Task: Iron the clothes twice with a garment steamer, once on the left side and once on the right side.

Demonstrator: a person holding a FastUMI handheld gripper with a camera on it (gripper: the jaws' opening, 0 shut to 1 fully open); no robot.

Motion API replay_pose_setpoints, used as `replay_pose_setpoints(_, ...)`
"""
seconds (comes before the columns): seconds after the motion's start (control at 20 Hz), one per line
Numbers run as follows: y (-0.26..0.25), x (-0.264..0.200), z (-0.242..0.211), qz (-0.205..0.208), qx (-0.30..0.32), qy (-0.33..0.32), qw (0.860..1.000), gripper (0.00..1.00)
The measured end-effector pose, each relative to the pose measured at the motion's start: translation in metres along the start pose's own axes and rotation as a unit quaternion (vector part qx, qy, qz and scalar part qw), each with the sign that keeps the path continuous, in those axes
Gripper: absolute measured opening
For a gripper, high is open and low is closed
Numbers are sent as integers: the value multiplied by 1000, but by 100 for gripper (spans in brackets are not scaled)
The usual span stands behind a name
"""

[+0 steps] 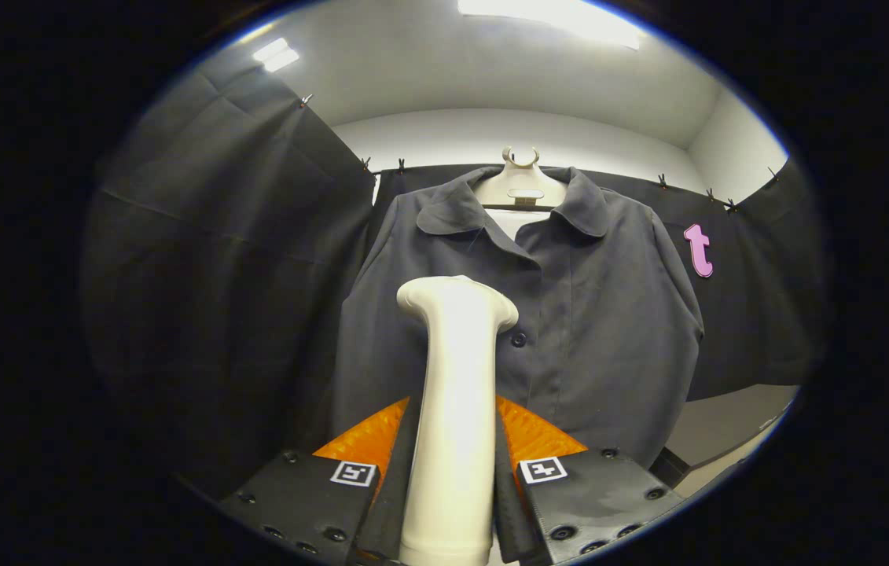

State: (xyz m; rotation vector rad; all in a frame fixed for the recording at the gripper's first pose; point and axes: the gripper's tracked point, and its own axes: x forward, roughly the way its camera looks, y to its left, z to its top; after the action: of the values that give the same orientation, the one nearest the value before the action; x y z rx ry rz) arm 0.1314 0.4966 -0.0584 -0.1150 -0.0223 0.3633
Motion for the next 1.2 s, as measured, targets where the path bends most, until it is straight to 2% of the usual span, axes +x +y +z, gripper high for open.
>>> replay_pose_setpoints(0.5,3,3,-14,-1,-5,10,1000,52)
replay_pose_setpoints(1.2,5,-37,-89,-2,-9,84,996,52)
